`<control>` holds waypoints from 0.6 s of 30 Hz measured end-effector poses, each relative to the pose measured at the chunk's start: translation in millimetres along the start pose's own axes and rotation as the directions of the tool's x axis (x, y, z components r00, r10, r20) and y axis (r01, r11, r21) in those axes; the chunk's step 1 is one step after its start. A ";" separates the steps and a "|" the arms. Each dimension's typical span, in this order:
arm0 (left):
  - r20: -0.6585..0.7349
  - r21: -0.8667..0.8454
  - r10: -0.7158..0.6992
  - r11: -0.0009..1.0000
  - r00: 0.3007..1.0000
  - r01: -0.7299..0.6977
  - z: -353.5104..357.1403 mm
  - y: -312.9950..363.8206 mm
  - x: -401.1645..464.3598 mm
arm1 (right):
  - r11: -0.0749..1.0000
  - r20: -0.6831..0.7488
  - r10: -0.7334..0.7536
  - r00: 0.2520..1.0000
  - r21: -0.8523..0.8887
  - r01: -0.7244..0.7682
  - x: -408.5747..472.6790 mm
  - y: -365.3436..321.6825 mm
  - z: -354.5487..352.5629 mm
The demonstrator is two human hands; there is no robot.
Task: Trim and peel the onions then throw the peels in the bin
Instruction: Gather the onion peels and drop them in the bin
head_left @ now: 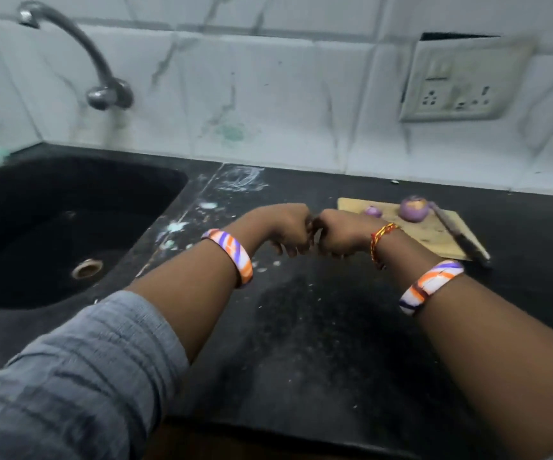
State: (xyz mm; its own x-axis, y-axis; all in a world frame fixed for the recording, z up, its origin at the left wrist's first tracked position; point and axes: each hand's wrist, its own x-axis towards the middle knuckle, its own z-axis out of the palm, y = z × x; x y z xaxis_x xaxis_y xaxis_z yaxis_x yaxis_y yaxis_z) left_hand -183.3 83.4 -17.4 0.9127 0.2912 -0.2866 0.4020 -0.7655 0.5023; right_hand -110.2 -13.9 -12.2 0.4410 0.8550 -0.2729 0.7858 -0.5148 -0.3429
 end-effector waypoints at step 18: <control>-0.451 0.034 0.003 0.999 0.892 0.014 50.9 66.1 182.0 | 0.930 -0.457 0.362 0.812 0.236 -0.282 56.5 214.0 -40.5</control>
State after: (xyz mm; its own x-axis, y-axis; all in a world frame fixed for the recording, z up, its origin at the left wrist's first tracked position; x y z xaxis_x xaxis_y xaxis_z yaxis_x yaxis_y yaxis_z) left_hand 5.7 56.6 -77.8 0.8487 0.5166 0.1137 0.4122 -0.7806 0.4699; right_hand 100.5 -73.2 -64.6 0.8411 0.5370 0.0646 0.5040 -0.7347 -0.4540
